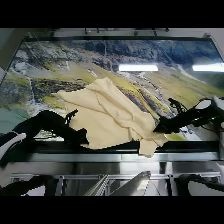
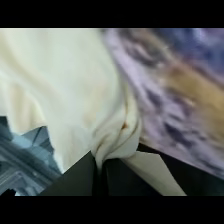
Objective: Fold the shirts.
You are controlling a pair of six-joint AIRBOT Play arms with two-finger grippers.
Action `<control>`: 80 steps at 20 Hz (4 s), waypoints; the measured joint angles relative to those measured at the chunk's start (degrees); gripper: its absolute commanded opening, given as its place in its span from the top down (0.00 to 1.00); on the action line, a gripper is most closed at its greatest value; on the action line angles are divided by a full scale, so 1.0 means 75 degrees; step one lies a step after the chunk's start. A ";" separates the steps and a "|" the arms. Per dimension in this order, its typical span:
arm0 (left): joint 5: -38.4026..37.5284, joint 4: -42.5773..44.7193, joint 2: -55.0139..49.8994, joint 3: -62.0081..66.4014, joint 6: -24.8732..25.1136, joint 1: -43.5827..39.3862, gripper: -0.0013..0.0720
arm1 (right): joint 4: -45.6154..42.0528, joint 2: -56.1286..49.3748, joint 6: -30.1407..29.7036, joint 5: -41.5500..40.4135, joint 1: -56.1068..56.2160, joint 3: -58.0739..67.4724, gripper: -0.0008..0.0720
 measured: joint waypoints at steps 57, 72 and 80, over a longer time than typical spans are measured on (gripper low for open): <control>0.1026 -0.0460 0.4637 -0.2238 -0.0271 0.3322 0.03 | 0.4607 0.0149 -0.3360 -0.0679 -0.2920 -0.0265 0.20; -0.0370 -0.2215 0.1798 -0.2130 0.1113 0.1953 0.07 | 0.4584 0.0149 -0.3544 -0.0070 -0.2926 -0.0312 0.20; -0.0656 -0.2139 -0.0204 -0.0516 0.1294 0.0318 0.95 | 0.4503 0.0152 -0.3418 0.0184 -0.3139 -0.0312 0.33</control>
